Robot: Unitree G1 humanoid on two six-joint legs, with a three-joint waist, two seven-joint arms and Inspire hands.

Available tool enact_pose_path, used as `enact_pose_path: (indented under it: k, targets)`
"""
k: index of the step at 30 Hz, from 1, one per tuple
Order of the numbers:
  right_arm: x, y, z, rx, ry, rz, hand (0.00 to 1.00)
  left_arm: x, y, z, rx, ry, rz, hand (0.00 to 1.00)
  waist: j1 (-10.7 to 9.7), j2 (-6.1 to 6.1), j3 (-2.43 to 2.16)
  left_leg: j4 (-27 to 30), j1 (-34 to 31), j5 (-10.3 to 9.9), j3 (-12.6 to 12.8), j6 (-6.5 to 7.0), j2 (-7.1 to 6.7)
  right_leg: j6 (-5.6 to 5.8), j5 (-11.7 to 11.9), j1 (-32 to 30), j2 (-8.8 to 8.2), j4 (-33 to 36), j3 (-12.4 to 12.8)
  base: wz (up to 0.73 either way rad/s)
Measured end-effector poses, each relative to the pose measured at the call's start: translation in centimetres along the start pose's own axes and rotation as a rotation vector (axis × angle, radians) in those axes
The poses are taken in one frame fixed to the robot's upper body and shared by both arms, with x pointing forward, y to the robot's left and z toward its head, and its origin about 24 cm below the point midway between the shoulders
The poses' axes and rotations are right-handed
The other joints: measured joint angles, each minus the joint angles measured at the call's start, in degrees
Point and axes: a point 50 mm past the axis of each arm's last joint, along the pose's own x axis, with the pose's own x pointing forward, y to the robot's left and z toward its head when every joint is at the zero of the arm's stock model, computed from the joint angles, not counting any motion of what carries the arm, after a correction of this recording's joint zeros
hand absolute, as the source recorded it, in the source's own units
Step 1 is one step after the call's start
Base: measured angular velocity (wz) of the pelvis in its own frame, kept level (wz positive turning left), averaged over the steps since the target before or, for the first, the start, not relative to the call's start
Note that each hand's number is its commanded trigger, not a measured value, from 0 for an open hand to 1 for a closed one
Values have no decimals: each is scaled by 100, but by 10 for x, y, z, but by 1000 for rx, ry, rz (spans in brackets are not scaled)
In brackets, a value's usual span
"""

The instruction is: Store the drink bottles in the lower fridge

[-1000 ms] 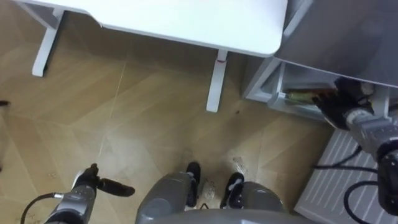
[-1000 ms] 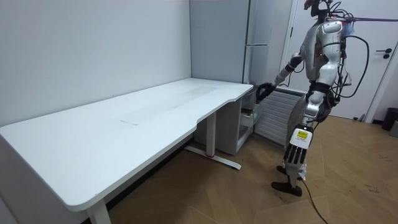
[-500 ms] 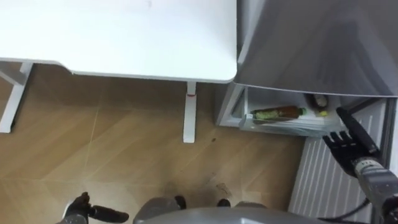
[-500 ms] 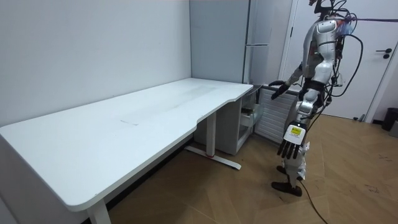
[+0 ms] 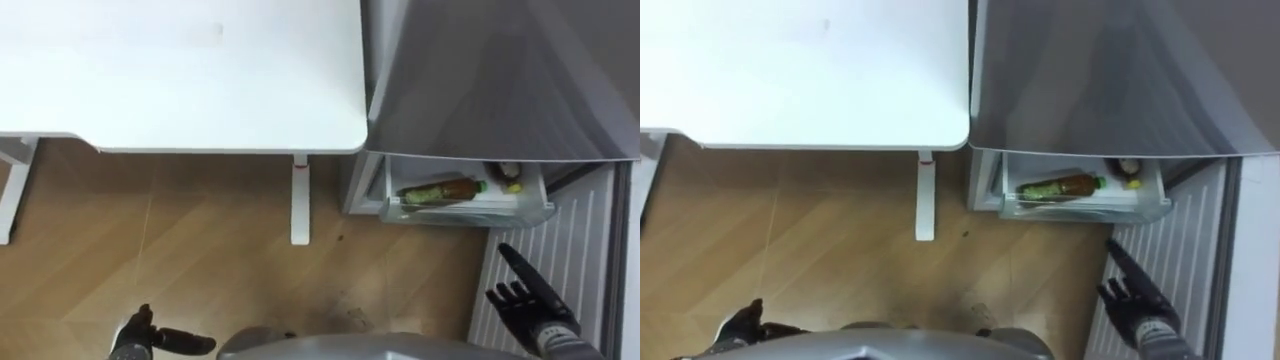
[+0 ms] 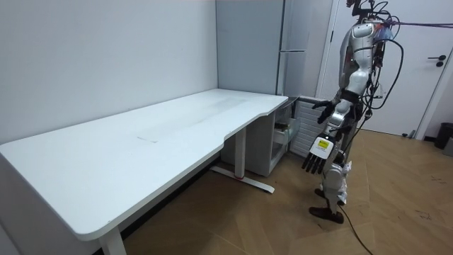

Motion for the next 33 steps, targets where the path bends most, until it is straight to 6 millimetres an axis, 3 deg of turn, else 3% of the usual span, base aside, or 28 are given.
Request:
enact_pose_path:
  k: [7, 15, 19, 22, 33]
  targets:
    - [-2, -9, -24, -104, 91, -49, 0, 0, -3, -6, -8, 26, 0, 0, -85, -16, -3, 31, 125, -44, 72, 7, 12, 7, -5, 113, 11, 3, 37, -5]
    - [-9, -29, -45, -230, 176, -140, 0, -3, -8, -20, -8, 71, -8, 0, -146, 115, -49, 130, 158, -120, 96, 6, 37, 5, -4, 186, 39, 18, 159, -2]
    - [-12, -36, -52, -300, 213, -177, 0, -4, -13, -26, -12, 98, -16, 0, -226, 159, -40, 126, 206, -120, 91, 6, 38, 5, -4, 240, 39, 8, 156, 0]
    - [-15, -43, -58, -340, 244, -226, 0, -5, -15, -33, 11, 119, -25, 0, -262, 123, -17, 119, 264, -122, 94, 2, 36, 1, -24, 263, 38, 2, 174, 0]
    - [-19, -50, -65, -373, 300, -292, 0, -7, -15, -41, 107, 180, -29, 0, -272, 57, -15, 127, 286, -121, 115, 2, 33, 4, -47, 259, 37, -4, 192, 0]
